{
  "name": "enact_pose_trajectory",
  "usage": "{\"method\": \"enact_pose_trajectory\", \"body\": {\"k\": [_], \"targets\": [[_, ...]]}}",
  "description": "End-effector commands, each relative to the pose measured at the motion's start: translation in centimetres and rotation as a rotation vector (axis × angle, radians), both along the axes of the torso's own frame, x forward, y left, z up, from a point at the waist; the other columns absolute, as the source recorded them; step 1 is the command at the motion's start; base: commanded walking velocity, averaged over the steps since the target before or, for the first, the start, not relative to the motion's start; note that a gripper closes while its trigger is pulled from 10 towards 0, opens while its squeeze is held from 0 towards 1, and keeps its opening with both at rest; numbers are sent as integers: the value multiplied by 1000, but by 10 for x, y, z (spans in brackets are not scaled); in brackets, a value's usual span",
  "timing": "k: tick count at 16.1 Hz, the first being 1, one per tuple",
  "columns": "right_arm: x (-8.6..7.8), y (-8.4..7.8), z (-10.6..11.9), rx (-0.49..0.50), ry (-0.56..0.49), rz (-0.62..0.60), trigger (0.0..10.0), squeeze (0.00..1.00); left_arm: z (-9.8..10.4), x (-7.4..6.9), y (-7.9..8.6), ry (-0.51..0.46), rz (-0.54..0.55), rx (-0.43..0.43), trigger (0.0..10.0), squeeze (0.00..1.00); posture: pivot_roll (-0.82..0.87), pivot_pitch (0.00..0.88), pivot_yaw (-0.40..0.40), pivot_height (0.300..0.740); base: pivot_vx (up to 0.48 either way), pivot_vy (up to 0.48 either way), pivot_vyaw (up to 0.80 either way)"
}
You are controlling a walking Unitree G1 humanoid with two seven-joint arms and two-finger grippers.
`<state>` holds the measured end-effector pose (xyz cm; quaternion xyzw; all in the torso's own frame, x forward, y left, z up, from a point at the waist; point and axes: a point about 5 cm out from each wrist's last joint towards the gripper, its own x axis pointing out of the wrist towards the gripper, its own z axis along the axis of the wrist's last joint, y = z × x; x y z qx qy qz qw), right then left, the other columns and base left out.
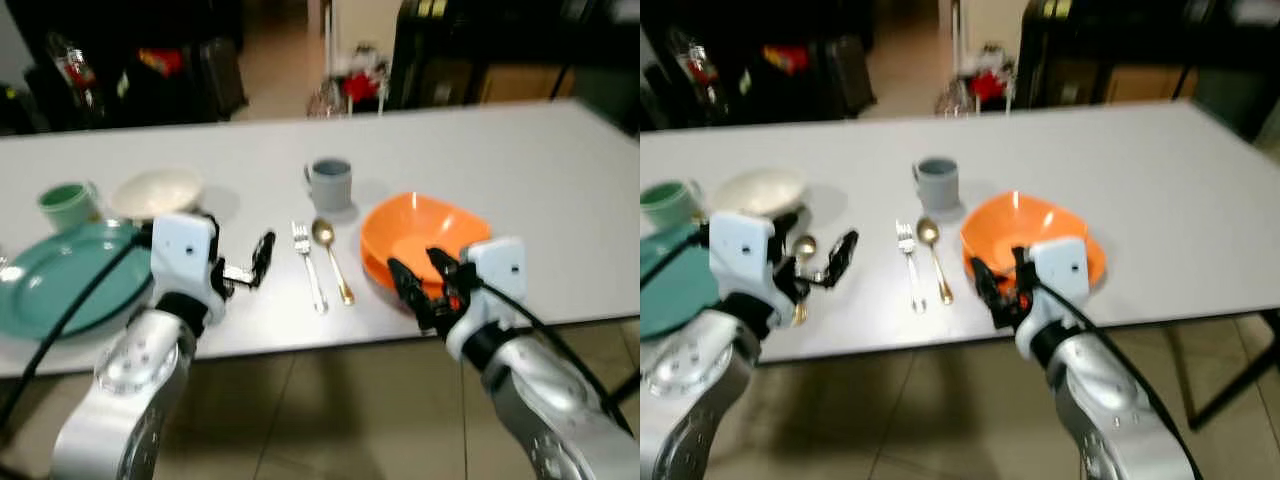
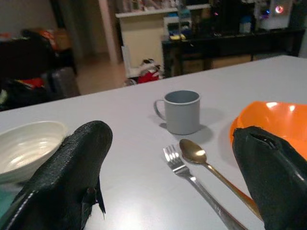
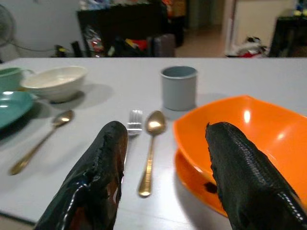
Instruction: Setting the table
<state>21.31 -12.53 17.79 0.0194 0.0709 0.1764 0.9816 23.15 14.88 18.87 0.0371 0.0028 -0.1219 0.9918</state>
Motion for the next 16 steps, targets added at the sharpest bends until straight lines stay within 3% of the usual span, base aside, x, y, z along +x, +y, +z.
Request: {"method": "enact_pose_trajectory", "body": {"k": [1, 16], "targets": [[0, -1, -1, 6, 15, -13, 10000, 0, -1, 0, 2, 10, 9, 7, 10000, 0, -101, 10, 93, 740, 0, 0, 0], [4, -4, -9, 11, 46, 8, 10000, 0, -11, -3, 3, 46, 34, -1, 10000, 0, -109, 0, 73, 740, 0, 0, 0]]}}
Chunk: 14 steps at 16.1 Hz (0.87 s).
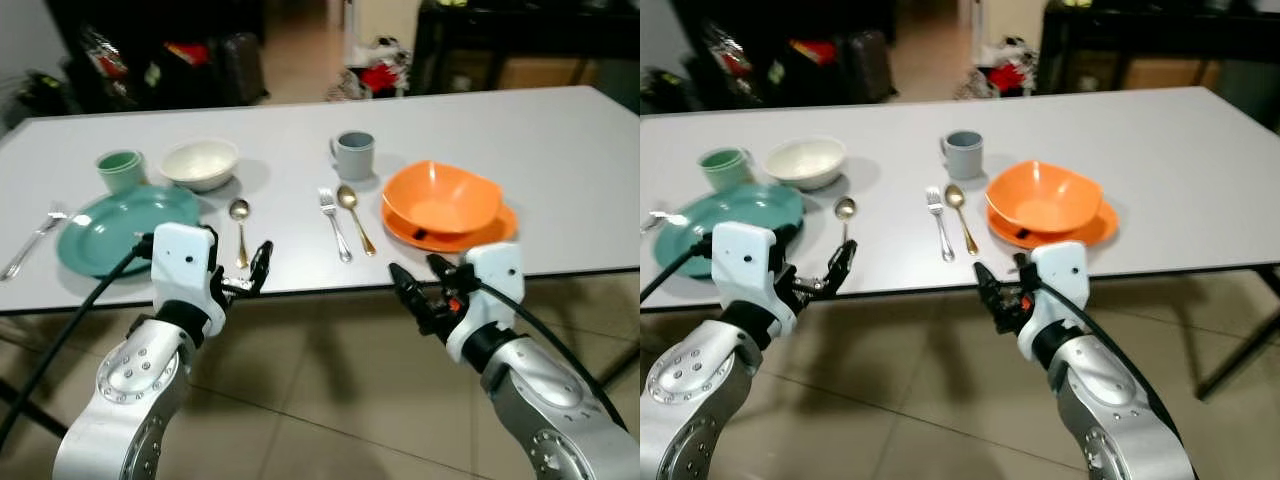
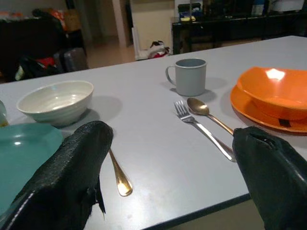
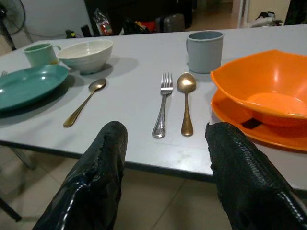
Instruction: Setting the table
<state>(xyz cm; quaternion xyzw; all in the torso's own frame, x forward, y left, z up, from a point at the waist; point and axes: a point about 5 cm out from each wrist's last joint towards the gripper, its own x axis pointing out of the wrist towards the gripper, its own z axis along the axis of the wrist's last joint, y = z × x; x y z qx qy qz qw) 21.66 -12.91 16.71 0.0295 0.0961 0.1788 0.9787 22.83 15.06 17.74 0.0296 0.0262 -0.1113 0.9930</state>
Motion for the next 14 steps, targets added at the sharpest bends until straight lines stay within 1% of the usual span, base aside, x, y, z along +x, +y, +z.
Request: {"method": "enact_pose_trajectory", "body": {"k": [1, 9, 11, 14], "targets": [[1, 0, 2, 0, -8, 2, 10000, 0, 1, 1, 2, -1, 11, 9, 10000, 0, -109, 0, 73, 740, 0, 0, 0], [1, 0, 2, 0, -8, 2, 10000, 0, 1, 1, 2, -1, 11, 9, 10000, 0, -109, 0, 73, 740, 0, 0, 0], [3, 2, 0, -3, -27, 7, 10000, 0, 0, 1, 2, -4, 21, 2, 10000, 0, -110, 0, 76, 740, 0, 0, 0], [3, 3, 0, -4, -28, 5, 10000, 0, 0, 1, 2, -4, 23, 0, 10000, 0, -112, 0, 78, 740, 0, 0, 0]]}}
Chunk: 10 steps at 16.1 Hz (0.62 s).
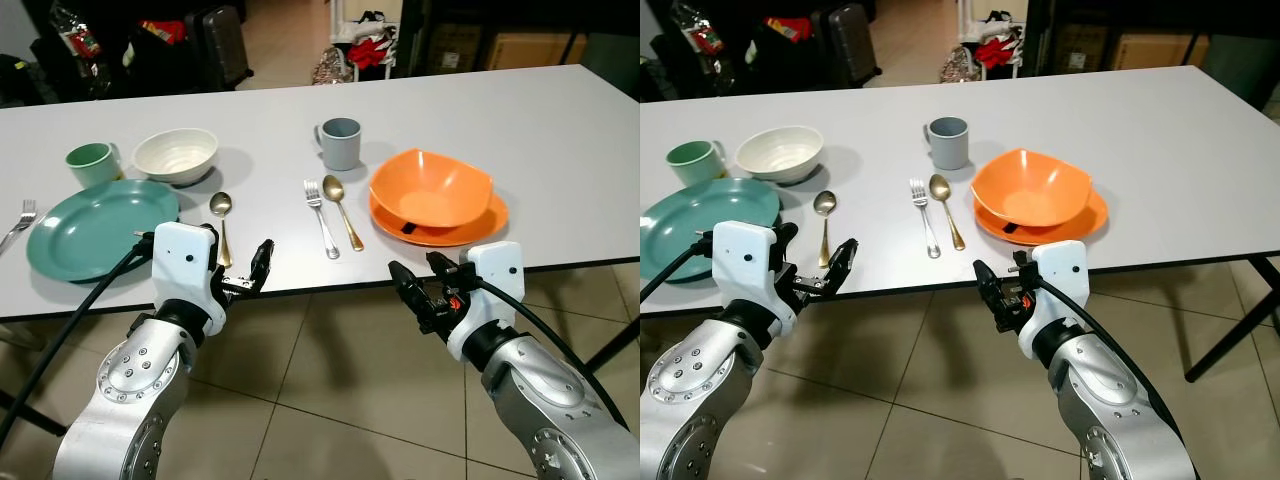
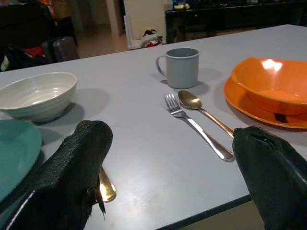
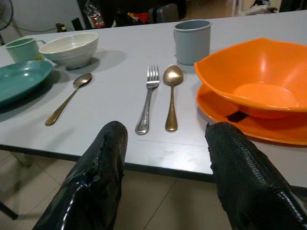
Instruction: Setting the table
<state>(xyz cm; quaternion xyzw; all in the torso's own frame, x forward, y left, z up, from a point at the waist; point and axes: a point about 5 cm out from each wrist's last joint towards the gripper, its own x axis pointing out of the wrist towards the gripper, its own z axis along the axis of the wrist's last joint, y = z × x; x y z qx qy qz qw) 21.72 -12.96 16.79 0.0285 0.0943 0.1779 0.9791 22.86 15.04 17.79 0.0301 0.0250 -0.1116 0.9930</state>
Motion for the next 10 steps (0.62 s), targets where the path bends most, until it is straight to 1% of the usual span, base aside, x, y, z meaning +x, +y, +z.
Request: {"method": "enact_pose_trajectory", "body": {"k": [1, 7, 10], "targets": [[2, 3, -1, -4, -23, 8, 10000, 0, -1, 0, 2, 1, 23, 1, 10000, 0, -112, 0, 78, 740, 0, 0, 0], [2, 3, -2, 0, -17, -1, 10000, 0, -1, 3, 5, 26, 46, -4, 10000, 0, -103, 0, 87, 740, 0, 0, 0], [7, -2, -3, -19, -6, -29, 10000, 0, 2, 9, 6, 8, 93, 2, 10000, 0, -104, 0, 64, 740, 0, 0, 0]]}}
